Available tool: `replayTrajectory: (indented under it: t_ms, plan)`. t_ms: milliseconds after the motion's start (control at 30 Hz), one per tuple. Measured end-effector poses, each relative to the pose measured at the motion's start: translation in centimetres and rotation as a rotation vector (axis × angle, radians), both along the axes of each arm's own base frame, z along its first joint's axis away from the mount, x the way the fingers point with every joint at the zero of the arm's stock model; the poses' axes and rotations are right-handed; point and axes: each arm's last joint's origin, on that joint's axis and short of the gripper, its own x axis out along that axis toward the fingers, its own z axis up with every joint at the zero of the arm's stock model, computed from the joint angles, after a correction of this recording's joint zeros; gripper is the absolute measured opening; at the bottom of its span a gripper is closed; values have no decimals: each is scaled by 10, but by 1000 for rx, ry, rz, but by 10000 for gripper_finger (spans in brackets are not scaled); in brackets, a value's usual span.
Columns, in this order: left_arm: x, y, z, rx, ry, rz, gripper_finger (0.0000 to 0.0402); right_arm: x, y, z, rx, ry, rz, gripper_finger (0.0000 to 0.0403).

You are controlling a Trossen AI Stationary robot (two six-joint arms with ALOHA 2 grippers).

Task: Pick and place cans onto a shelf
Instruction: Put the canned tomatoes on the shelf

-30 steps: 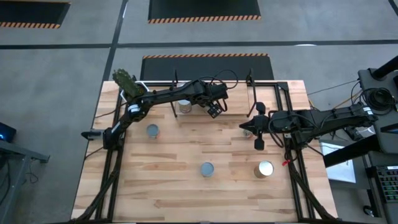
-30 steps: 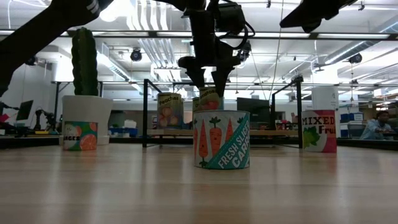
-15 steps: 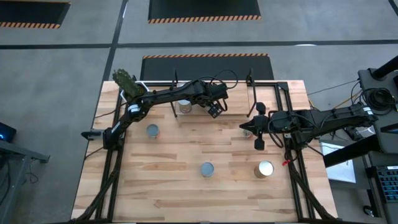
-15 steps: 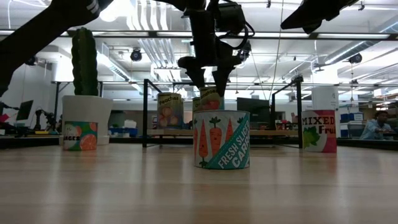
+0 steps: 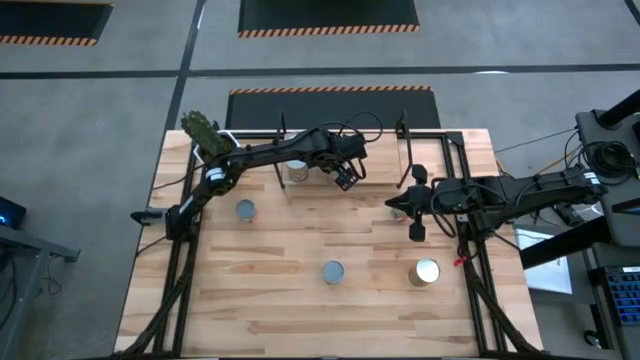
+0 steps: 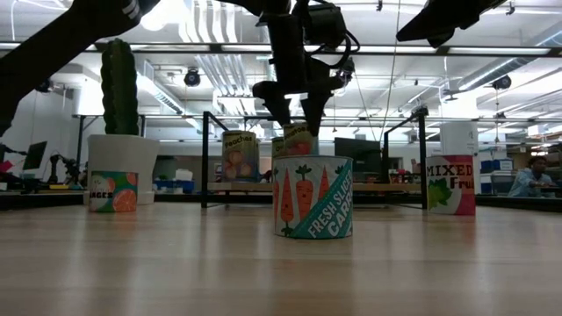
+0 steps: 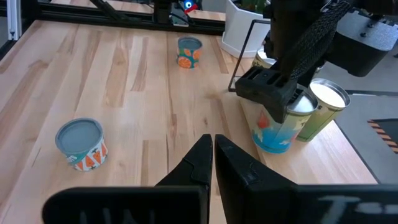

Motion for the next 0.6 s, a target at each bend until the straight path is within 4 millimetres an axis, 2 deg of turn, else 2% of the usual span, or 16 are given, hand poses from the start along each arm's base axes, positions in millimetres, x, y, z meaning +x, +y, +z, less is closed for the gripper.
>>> replayTrajectory:
  t_ms: [367, 500, 600]
  plan:
    - [-1, 1, 1, -1, -1, 8, 375, 0, 0, 0, 18, -3, -9, 9]
    - [1, -6, 17, 23, -35, -41, 375, 0, 0, 0, 16, -2, -8, 9]
    - [5, -27, 35, 88, -72, -130, 375, 0, 0, 0, 17, -2, -8, 9]
